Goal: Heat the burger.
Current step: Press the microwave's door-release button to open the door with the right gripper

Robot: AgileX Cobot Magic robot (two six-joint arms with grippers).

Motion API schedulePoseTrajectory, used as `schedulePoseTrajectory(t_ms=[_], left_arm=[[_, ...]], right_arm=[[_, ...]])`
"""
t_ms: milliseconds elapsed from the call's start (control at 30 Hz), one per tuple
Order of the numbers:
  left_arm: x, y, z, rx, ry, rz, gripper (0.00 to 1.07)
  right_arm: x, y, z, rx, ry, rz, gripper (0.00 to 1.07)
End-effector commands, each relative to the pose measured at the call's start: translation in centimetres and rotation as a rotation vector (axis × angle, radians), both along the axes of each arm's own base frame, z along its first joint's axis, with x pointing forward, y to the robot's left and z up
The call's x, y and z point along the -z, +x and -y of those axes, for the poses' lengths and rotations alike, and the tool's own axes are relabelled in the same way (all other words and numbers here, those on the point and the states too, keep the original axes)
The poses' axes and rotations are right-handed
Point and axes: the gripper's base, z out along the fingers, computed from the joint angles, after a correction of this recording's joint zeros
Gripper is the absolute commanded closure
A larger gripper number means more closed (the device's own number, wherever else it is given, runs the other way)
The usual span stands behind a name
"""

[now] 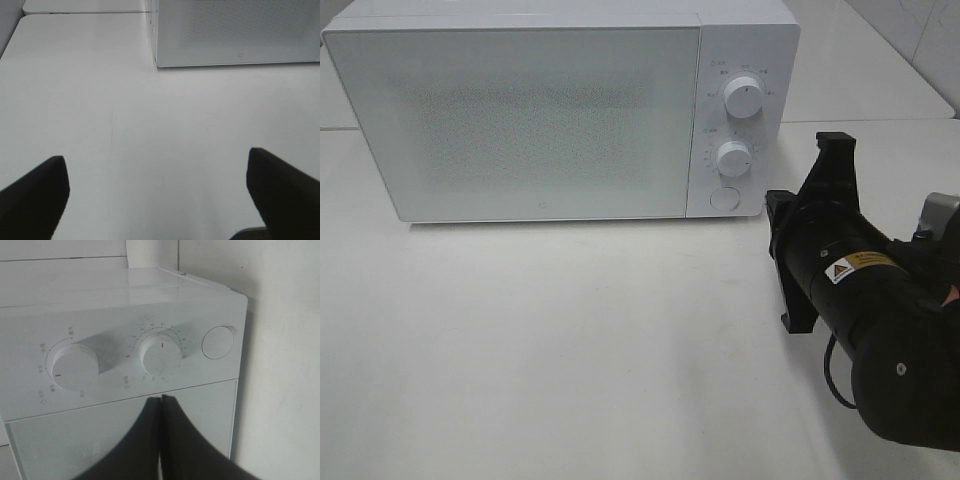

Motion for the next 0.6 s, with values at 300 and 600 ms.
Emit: schedulePoseTrajectory(t_ms=[300,600], left_arm=[[0.0,0.0,0.1,0.003,-0.011,0.003,0.18],[0.0,0.0,0.1,0.003,-0.011,0.003,0.18]], right_arm=[[0.7,1.2,0.1,0.003,-0.014,-0.136,1.07],[2.2,3.0,-0.8,-0.011,-0.068,-0.151,1.07]])
